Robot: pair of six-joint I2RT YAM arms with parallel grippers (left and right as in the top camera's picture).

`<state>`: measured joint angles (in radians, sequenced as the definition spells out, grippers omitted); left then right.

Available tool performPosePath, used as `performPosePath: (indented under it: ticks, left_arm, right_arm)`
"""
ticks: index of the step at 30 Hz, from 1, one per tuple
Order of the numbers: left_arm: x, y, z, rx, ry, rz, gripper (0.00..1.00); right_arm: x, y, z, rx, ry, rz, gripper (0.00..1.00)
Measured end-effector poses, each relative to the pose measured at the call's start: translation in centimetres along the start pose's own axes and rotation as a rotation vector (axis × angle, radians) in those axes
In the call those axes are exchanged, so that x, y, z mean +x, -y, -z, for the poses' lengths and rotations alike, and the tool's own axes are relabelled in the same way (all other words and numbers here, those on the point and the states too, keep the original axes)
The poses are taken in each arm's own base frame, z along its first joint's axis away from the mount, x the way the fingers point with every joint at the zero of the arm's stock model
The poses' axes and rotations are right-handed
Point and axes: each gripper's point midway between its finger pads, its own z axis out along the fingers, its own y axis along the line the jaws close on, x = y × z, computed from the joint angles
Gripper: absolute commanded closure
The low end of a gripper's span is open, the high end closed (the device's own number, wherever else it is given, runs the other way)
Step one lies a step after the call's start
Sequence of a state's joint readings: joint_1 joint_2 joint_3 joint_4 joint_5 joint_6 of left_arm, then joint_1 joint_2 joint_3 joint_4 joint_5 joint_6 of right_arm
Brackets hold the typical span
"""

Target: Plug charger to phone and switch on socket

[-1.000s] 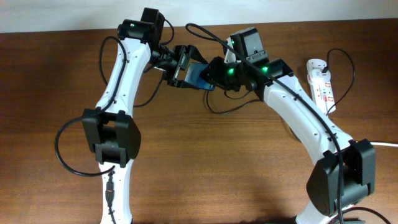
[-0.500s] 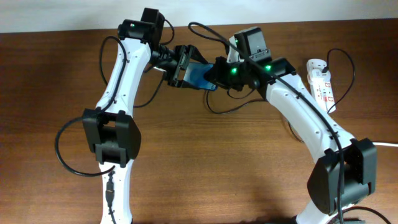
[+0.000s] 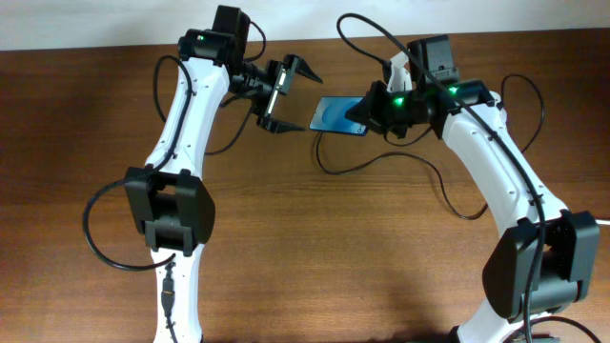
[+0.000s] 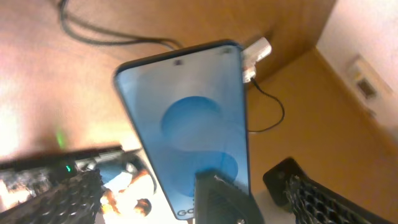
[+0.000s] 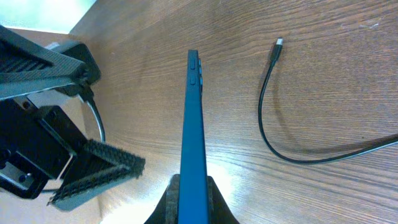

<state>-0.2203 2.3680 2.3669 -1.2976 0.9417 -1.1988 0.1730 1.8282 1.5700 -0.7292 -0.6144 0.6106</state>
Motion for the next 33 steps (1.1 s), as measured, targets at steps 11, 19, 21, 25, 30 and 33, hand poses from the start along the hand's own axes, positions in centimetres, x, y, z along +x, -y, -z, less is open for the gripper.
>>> performPosePath:
  ticks: [11,19,21,25,30,33]
  left_arm:
    - [3.0,6.5,1.4,0.322,-0.088,-0.990,0.01]
    - [5.8,7.7,2.6,0.455,-0.201,-1.135,0.01]
    - [5.9,7.7,2.7,0.460,-0.207,-1.139,0.01]
    - [6.0,7.7,2.7,0.464,-0.213,-1.142,0.01]
    - [5.6,7.8,2.0,0.431,-0.178,-1.116,0.01]
    - [5.1,7.9,0.5,0.375,-0.133,-1.057,0.02]
  right_arm:
    - [-3.2,-5.5,15.9,-0.088,0.427,0.089,0.96]
    - [-5.0,-2.0,9.2,-0.277,0.534,-0.071,0.96]
    - [-5.1,-1.5,8.5,-0.370,0.582,-0.093,0.96]
    - [-5.5,-1.8,8.7,-0.504,0.657,-0.249,0.96]
    - [-4.2,-3.4,5.3,-0.519,0.675,-0.471,0.96]
    - [-3.3,-3.6,2.9,-0.527,0.672,-0.614,0.96]
